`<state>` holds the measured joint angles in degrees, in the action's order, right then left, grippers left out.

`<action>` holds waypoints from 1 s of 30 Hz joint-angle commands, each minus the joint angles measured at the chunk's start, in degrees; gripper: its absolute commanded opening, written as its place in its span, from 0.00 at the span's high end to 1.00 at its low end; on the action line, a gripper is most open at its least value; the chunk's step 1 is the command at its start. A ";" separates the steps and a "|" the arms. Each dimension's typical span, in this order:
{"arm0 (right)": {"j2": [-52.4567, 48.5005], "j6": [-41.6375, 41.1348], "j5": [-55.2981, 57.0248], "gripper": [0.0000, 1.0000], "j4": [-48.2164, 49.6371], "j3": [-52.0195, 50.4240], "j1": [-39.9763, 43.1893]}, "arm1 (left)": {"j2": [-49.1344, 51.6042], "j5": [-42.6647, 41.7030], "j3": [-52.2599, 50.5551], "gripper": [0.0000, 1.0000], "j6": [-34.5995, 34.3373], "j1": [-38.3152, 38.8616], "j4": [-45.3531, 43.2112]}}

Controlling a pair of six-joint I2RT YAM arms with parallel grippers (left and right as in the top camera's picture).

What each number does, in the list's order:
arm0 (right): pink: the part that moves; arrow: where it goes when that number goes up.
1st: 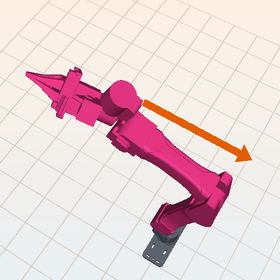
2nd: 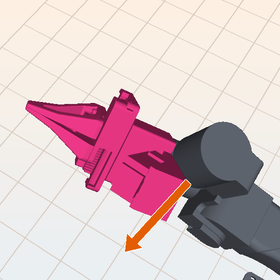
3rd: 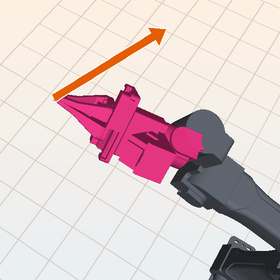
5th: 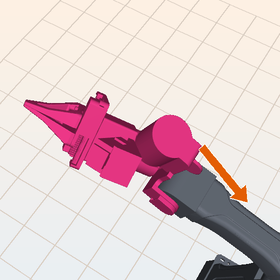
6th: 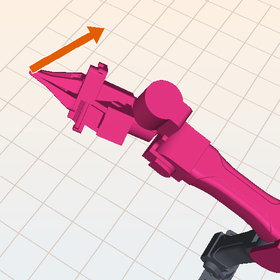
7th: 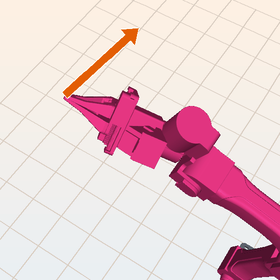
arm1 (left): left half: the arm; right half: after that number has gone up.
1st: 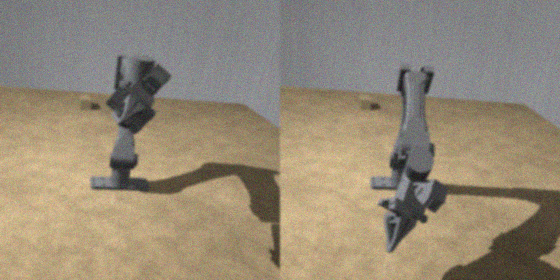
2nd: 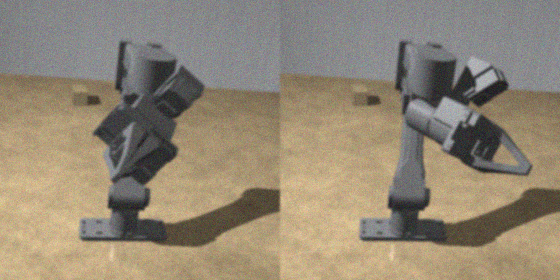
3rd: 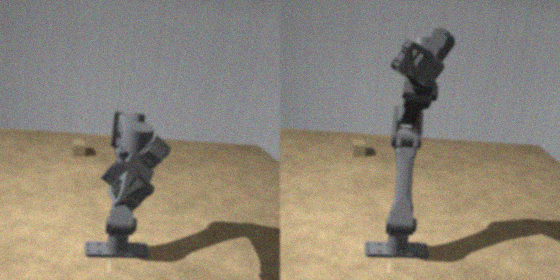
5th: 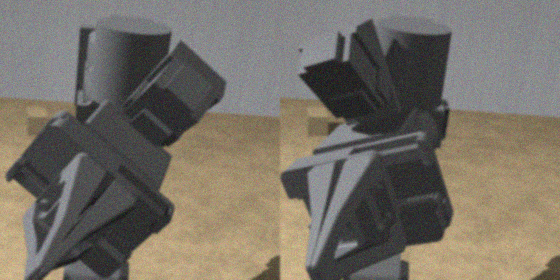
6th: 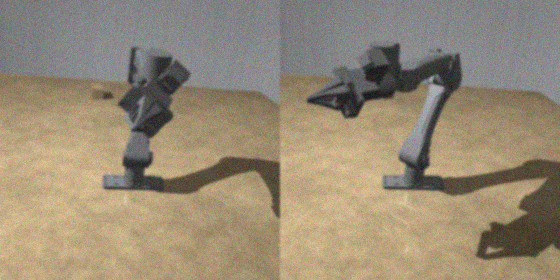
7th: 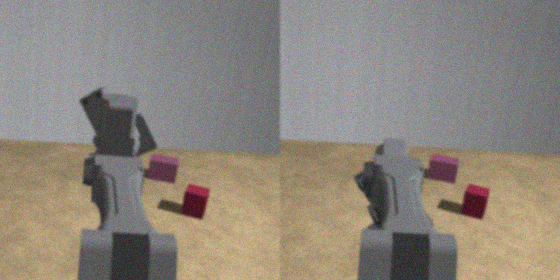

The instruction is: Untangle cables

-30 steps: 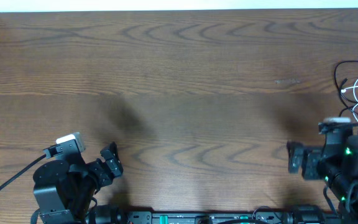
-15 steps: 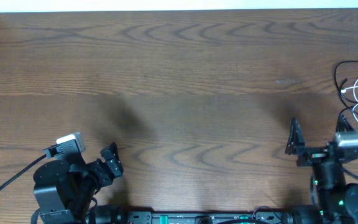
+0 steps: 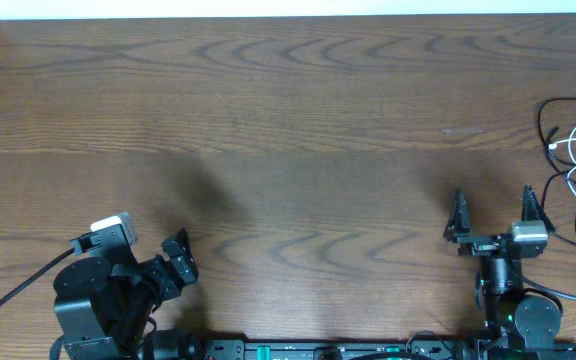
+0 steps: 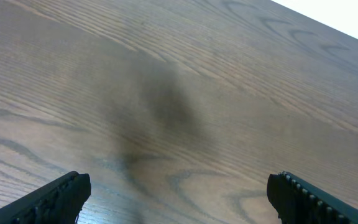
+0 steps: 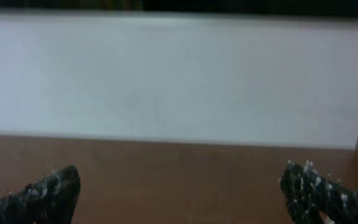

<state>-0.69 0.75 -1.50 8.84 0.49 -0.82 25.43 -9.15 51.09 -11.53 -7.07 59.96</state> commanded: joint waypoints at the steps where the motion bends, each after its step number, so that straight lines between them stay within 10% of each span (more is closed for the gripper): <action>1: 0.42 4.24 -0.79 0.01 -4.35 -0.20 0.52 | -0.13 -0.70 0.02 0.04 1.20 -0.20 -0.02; 30: 0.37 5.31 -1.20 0.01 -13.09 -0.17 0.50 | -0.13 -0.70 0.02 0.04 1.20 -0.20 -0.02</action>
<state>-0.69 5.28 -2.13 -3.99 0.38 -0.82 25.43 -9.13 51.09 -11.53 -7.07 59.96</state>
